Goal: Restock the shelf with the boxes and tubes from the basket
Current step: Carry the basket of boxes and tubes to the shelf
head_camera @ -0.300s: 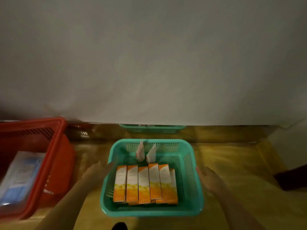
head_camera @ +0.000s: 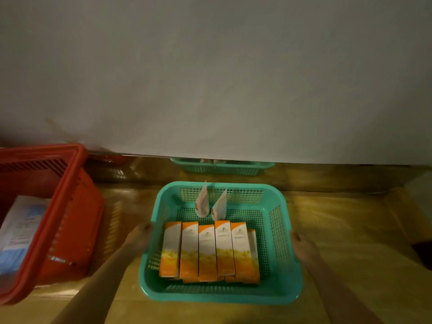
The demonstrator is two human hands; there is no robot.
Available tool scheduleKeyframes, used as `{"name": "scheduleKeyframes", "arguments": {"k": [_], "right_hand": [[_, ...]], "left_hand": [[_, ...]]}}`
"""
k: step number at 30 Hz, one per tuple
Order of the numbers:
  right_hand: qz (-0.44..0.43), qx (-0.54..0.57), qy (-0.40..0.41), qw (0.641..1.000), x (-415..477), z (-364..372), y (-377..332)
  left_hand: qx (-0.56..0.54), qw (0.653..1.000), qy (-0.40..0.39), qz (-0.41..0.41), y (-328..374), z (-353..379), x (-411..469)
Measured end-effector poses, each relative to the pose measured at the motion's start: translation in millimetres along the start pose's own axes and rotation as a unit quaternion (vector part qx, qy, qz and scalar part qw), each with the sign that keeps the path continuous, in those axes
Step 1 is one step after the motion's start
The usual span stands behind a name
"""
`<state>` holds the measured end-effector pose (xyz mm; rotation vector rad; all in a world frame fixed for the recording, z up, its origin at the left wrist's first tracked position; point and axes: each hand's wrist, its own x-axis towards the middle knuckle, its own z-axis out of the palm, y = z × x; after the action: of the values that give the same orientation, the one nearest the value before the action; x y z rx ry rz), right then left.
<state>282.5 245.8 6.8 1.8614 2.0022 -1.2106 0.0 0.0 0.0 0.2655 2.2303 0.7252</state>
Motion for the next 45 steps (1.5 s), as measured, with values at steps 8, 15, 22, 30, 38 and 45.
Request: {"name": "scheduleKeyframes", "arguments": {"k": [8,15,22,30,38,45], "right_hand": [[-0.009,-0.003,0.046,0.999,-0.1,-2.1,4.1],[-0.002,0.043,0.054,0.998,-74.1,-77.3,-20.3],[0.002,0.067,0.077,0.995,-211.0,-202.1,-67.1],[0.010,0.075,0.123,0.989,-393.5,-351.2,-118.4],[0.041,0.136,0.178,0.974,-559.0,-429.0,-116.8],[0.125,0.233,0.252,0.931,-672.5,-412.1,-65.9]], "left_hand": [[-0.042,0.998,0.039,-0.022,1.8,4.8,1.3],[-0.070,0.996,0.039,-0.038,60.1,-42.2,-66.0],[-0.058,0.997,0.041,-0.014,160.1,-121.6,-193.8],[0.014,0.999,0.024,0.023,272.5,-224.1,-353.3],[0.079,0.989,-0.049,0.111,338.5,-287.0,-454.5],[0.169,0.956,-0.114,0.211,360.1,-289.3,-516.5]]}}
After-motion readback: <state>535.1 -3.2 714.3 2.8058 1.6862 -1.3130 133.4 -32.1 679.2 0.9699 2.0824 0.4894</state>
